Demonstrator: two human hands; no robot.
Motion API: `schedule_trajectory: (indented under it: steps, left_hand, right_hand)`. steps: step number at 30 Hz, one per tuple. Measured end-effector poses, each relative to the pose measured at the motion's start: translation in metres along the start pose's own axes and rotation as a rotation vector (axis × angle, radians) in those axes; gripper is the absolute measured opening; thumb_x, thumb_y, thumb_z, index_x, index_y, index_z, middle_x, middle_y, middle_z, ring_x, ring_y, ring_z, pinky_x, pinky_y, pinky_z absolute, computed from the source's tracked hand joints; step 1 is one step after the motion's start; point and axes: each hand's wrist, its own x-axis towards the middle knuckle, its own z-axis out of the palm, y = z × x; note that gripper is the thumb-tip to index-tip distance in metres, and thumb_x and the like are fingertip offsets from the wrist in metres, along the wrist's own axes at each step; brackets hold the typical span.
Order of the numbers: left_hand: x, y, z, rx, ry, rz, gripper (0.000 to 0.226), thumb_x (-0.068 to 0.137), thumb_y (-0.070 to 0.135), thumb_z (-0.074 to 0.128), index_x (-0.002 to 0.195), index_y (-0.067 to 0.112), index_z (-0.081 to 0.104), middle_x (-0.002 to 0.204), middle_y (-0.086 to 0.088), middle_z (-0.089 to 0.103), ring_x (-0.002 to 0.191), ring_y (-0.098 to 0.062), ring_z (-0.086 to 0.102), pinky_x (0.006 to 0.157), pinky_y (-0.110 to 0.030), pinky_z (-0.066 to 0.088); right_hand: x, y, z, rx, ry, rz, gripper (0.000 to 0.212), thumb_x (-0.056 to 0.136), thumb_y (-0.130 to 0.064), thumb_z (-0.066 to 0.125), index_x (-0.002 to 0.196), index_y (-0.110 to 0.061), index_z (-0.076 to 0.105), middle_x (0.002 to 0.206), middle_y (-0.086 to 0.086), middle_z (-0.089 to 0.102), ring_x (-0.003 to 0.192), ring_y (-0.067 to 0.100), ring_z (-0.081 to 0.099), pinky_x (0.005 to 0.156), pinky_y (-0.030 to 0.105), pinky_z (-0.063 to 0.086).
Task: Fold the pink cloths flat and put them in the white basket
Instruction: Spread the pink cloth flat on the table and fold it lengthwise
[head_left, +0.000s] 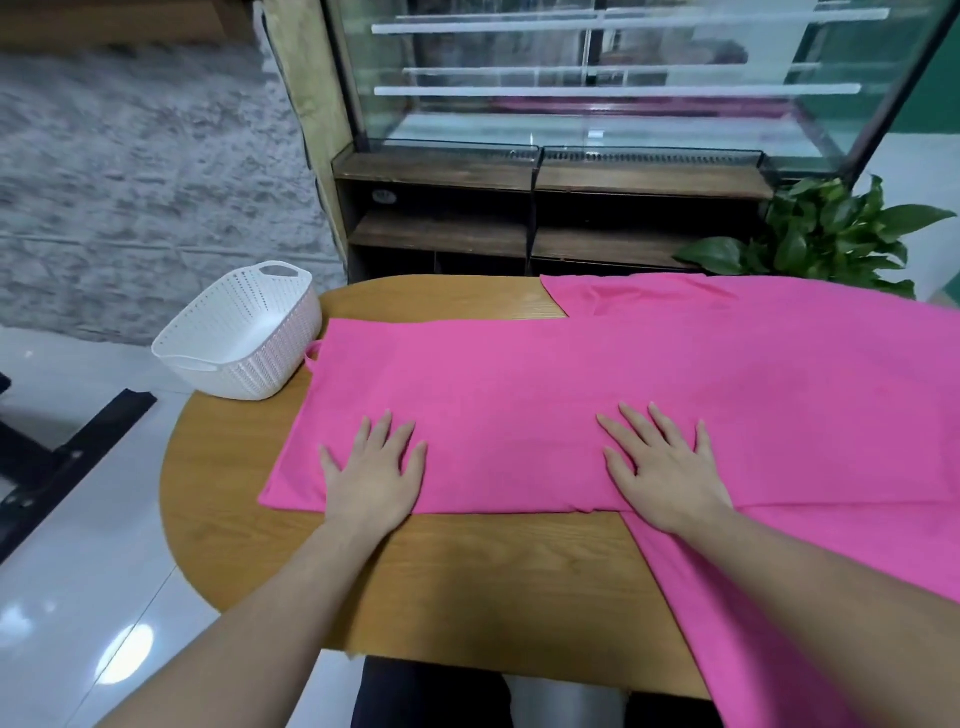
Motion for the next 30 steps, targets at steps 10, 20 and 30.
schedule_trajectory:
  steps: [10,20,30]
  left_hand:
    - [-0.015,-0.043,-0.004,0.111,-0.036,0.06,0.064,0.093,0.07,0.01,0.153,0.05,0.011,0.164,0.017,0.002,0.152,-0.011,-0.004,0.12,-0.059,-0.004]
    - [-0.006,-0.064,-0.011,0.123,-0.095,0.055,0.066,0.091,0.075,0.014,0.153,0.051,0.009,0.164,0.016,-0.001,0.152,-0.011,-0.005,0.121,-0.056,-0.005]
    - [-0.027,0.003,0.001,-0.008,0.024,0.297,0.078,0.086,0.062,0.006,0.145,0.028,0.045,0.158,0.001,0.033,0.149,-0.016,0.021,0.121,-0.051,0.012]
  right_hand:
    - [-0.002,-0.003,0.0,-0.007,-0.015,0.008,0.058,0.096,-0.06,0.006,0.153,-0.05,0.007,0.164,-0.017,0.005,0.152,0.013,-0.003,0.119,0.061,-0.002]
    - [0.0,-0.005,-0.001,-0.014,-0.033,0.017,0.056,0.097,-0.058,0.008,0.153,-0.05,0.007,0.164,-0.017,0.004,0.152,0.013,-0.004,0.119,0.061,-0.003]
    - [0.005,-0.017,-0.009,-0.038,-0.142,0.06,0.056,0.101,-0.05,0.016,0.155,-0.04,0.009,0.166,-0.008,0.002,0.152,0.02,-0.005,0.114,0.069,-0.004]
